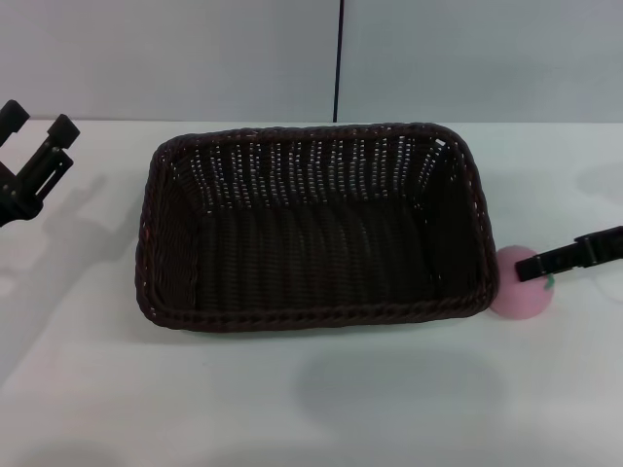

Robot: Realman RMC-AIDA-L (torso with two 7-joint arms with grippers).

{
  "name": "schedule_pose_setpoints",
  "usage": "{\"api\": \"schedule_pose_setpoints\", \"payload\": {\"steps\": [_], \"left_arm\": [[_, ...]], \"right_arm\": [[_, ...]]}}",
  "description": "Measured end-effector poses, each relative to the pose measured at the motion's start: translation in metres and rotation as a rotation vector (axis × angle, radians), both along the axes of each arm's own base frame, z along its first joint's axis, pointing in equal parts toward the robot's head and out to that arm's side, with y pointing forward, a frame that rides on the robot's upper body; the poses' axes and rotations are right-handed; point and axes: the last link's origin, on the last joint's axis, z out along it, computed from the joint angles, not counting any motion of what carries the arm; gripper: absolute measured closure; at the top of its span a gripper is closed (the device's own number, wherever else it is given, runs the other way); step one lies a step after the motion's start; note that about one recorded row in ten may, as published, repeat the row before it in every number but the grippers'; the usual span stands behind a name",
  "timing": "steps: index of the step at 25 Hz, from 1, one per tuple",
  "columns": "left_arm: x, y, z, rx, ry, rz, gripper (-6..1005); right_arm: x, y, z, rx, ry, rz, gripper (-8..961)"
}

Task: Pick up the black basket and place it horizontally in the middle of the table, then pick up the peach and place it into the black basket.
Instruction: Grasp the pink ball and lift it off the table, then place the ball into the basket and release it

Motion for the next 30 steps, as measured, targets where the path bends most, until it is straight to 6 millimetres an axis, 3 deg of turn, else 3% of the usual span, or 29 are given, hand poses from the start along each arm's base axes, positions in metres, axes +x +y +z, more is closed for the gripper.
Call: {"api": "schedule_pose_setpoints", "payload": {"steps": [9,13,16,17,18,19,21,22,23,25,27,28,30], "left_arm": [[-0.001,0.002,-0.002,-0.007,-0.009,0.005,314],[0.000,0.002,-0.002,-0.007,-0.010,0.004,314],[0.000,0.002,-0.002,-0.006,-0.011,0.002,314],[0.000,0.002,-0.002,-0.005,-0.010,0.002,314],[0.000,0.002,-0.002,-0.005,-0.010,0.002,313],[0.000,0.002,-0.002,-0.005,-0.010,0.002,313],[0.000,0.002,-0.002,-0.005,-0.009,0.001,313],[-0.001,0.000,-0.002,-0.003,-0.007,0.003,313],[-0.001,0.000,-0.002,-0.003,-0.006,0.003,313],[-0.001,0.000,-0.002,-0.002,-0.004,0.004,313],[-0.001,0.000,-0.002,-0.002,-0.004,0.002,313],[-0.001,0.000,-0.002,-0.002,-0.004,0.002,313],[0.000,0.001,-0.002,-0.002,-0.005,-0.002,313]], "right_arm": [[-0.001,0.006,-0.005,0.015,0.002,0.006,408],[-0.001,0.007,-0.001,0.030,0.000,0.010,594],[-0.002,0.005,0.011,0.058,-0.007,0.011,683],[-0.003,0.002,0.024,0.090,-0.008,0.007,705],[-0.003,0.002,0.024,0.090,-0.008,0.007,710],[-0.006,-0.002,0.040,0.128,-0.005,0.008,714],[-0.008,-0.005,0.050,0.158,-0.001,0.006,723],[-0.017,-0.012,0.070,0.207,0.012,0.028,728],[-0.017,-0.012,0.070,0.207,0.012,0.028,733],[-0.036,-0.022,0.085,0.223,0.054,0.092,742],[-0.068,-0.035,0.093,0.195,0.131,0.212,751],[-0.068,-0.035,0.093,0.195,0.131,0.212,758],[-0.088,-0.038,0.091,0.156,0.177,0.293,772]]}}
